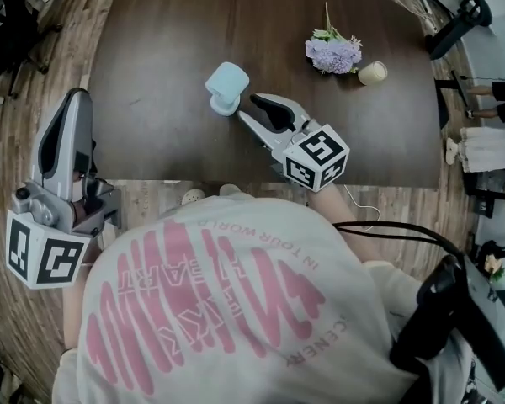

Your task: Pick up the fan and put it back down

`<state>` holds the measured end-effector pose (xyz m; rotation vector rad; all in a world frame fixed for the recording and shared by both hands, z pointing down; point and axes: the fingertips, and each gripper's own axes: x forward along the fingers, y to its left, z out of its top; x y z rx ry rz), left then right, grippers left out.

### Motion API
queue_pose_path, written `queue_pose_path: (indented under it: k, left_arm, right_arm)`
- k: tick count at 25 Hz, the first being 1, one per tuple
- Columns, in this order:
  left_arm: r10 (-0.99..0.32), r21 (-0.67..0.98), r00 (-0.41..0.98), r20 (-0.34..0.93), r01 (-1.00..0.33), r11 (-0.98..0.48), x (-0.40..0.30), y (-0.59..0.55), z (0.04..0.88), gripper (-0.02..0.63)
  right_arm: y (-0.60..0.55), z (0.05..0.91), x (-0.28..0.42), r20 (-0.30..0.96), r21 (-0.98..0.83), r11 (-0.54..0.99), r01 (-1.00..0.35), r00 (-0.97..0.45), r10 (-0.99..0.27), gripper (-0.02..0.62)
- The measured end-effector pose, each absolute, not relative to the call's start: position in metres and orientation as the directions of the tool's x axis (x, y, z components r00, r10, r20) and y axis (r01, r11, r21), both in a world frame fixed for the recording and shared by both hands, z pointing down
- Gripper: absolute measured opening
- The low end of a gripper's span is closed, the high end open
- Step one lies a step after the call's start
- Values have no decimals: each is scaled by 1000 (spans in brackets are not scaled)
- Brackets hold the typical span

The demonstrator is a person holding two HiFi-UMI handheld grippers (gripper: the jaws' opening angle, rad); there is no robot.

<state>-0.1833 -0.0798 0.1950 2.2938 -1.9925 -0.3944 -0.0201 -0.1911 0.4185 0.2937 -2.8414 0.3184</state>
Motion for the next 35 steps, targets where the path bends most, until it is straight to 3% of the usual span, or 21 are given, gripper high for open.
queue_pose_path:
  k: [5,11,25,35]
  left_arm:
    - [-991,228,67,-118,-969,-92,-187,-64,203,14]
    - [-996,251,-27,-83,-968,5,-198,-43,218,14]
    - [-982,243,-181,-53,-956,163,-221,9,218,14]
    - [-973,241,-227,-38,-947,211,-225,27,220,14]
  right_arm:
    - [-190,445,-34,337,-186,960,-207,-932,-136,234]
    - [-188,462,-52,366,-174,971,-161,-927,-88,243]
    - [-204,457,-90,322,-326,930,-171,-945,-60,232]
    - [-209,463,-98,338,-326,927,-186,-938,-70,183]
